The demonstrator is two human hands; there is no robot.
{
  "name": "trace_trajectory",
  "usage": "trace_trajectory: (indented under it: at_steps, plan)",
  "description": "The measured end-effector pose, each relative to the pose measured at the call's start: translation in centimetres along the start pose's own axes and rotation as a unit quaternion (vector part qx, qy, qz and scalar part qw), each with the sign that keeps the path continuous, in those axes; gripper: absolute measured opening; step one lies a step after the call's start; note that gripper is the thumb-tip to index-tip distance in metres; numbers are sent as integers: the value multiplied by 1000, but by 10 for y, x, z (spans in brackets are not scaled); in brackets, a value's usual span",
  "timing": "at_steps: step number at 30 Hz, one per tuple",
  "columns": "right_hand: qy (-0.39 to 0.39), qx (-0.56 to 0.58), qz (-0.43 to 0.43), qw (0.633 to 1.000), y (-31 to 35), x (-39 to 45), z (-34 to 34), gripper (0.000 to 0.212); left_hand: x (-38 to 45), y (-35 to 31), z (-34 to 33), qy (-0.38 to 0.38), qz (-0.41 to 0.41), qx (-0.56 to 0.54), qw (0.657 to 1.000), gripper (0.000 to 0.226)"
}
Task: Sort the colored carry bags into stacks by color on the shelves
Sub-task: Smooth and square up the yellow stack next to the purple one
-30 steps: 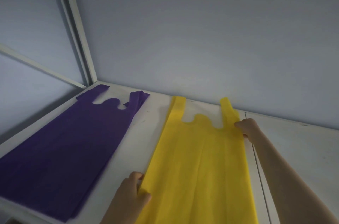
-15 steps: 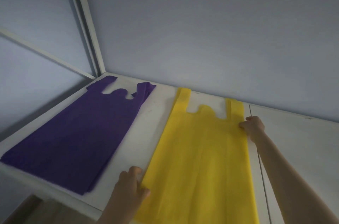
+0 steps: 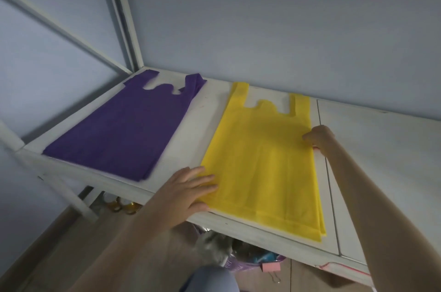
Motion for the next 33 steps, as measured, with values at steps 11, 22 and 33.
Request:
trace_trajectory:
  at_steps: [11, 22, 33]
  plan:
    - [-14, 21, 20, 999, -11, -38, 3, 57, 4, -8, 9, -57, -60, 20, 996, 35]
    - [-42, 14, 51, 998, -6, -37, 5, 53, 10, -37, -1, -32, -92, 40, 994, 40]
    - [-92, -70, 59, 992, 1, -57, 1, 51, -4, -20, 11, -45, -12, -3, 999, 41]
Point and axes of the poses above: each hand's wrist, its own x-axis towards the middle knuckle, its own z-axis out of the back of the hand, y = z × x, the point moved 5 cm from there along x, towards the middle knuckle, and after that the axes turned 8 degrees about x, right-handed, at the moved point
